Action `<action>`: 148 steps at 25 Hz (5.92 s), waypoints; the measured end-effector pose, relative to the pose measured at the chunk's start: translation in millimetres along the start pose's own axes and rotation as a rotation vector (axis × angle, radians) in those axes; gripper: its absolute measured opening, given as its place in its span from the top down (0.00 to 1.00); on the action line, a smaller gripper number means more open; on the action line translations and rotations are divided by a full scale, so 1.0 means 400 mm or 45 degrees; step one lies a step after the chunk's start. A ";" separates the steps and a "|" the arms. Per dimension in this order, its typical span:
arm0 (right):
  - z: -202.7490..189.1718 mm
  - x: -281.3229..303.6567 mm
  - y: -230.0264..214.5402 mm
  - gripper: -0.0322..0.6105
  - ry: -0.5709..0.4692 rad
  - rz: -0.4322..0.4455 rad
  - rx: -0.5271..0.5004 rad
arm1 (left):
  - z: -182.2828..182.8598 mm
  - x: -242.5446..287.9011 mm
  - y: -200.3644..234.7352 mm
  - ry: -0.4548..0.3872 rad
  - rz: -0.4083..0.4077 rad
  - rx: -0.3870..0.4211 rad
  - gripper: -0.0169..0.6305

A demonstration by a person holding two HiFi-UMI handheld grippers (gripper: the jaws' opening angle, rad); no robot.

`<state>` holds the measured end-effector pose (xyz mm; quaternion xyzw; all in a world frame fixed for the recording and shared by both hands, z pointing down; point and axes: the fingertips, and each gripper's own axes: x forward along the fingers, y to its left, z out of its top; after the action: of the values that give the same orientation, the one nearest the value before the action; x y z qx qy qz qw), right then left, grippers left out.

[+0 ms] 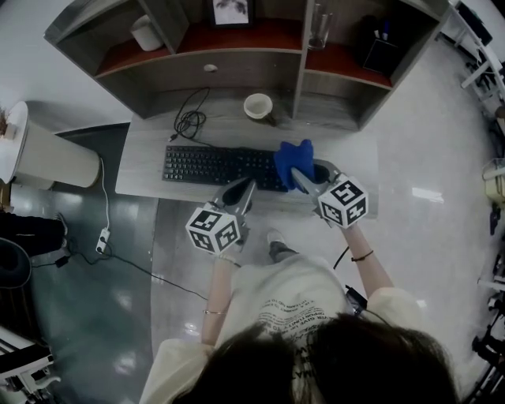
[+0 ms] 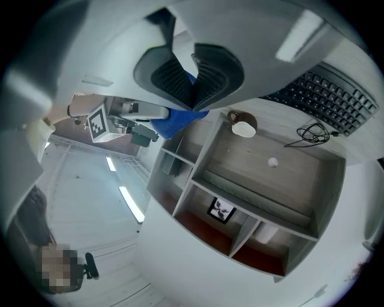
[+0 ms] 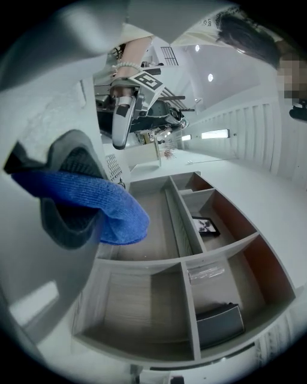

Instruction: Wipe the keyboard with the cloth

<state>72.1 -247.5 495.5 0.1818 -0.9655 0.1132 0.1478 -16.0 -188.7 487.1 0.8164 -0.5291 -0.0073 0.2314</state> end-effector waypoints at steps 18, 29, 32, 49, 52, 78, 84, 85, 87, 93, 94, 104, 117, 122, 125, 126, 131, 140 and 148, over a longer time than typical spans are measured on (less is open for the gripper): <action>-0.078 0.053 -0.092 0.86 0.098 -0.105 0.073 | -0.078 0.092 0.050 0.098 -0.047 -0.093 0.99; -0.111 0.107 -0.073 0.86 0.135 -0.234 0.151 | -0.110 0.091 0.110 0.180 -0.161 -0.149 0.99; -0.117 0.120 -0.068 0.86 0.135 -0.279 0.177 | -0.111 0.090 0.131 0.202 -0.198 -0.159 0.99; -0.121 0.198 -0.031 0.86 0.119 -0.432 0.268 | -0.089 0.060 0.225 0.276 -0.315 -0.148 0.99; -0.125 0.214 -0.020 0.86 0.125 -0.447 0.275 | -0.086 0.049 0.240 0.275 -0.325 -0.152 0.99; -0.114 0.325 0.066 0.86 0.104 -0.508 0.322 | -0.042 -0.050 0.372 0.263 -0.338 -0.117 0.99; -0.105 0.353 0.083 0.86 0.103 -0.499 0.318 | -0.035 -0.073 0.405 0.255 -0.322 -0.118 0.99; -0.104 0.357 0.086 0.86 0.103 -0.498 0.318 | -0.033 -0.077 0.408 0.254 -0.320 -0.117 0.99; -0.103 0.364 0.093 0.86 0.101 -0.497 0.319 | -0.030 -0.084 0.414 0.252 -0.318 -0.115 0.99; -0.097 0.384 0.107 0.86 0.093 -0.491 0.321 | -0.023 -0.102 0.432 0.246 -0.317 -0.109 0.99; -0.097 0.386 0.110 0.86 0.091 -0.491 0.323 | -0.022 -0.104 0.435 0.245 -0.316 -0.107 0.99; -0.088 0.419 0.139 0.86 0.070 -0.488 0.340 | -0.015 -0.140 0.468 0.241 -0.304 -0.099 0.99; -0.077 0.476 0.180 0.86 0.060 -0.481 0.342 | -0.005 -0.188 0.524 0.229 -0.286 -0.099 0.99; -0.076 0.494 0.190 0.86 0.063 -0.484 0.342 | -0.003 -0.202 0.543 0.228 -0.286 -0.103 0.99; -0.074 0.503 0.194 0.86 0.061 -0.484 0.346 | 0.000 -0.209 0.553 0.224 -0.283 -0.105 0.99; -0.073 0.506 0.195 0.86 0.060 -0.483 0.346 | 0.001 -0.210 0.557 0.223 -0.281 -0.105 0.99; -0.075 0.524 0.203 0.86 0.063 -0.479 0.345 | 0.004 -0.217 0.573 0.217 -0.277 -0.107 0.99; -0.063 0.570 0.221 0.86 0.058 -0.458 0.350 | 0.015 -0.244 0.611 0.201 -0.250 -0.110 0.99; -0.054 0.613 0.244 0.86 0.057 -0.419 0.344 | 0.014 -0.263 0.639 0.194 -0.220 -0.116 0.99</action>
<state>-178.4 -230.8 579.6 0.3527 -0.8954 0.2199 0.1599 -283.4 -184.8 556.1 0.8457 -0.4369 0.0108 0.3062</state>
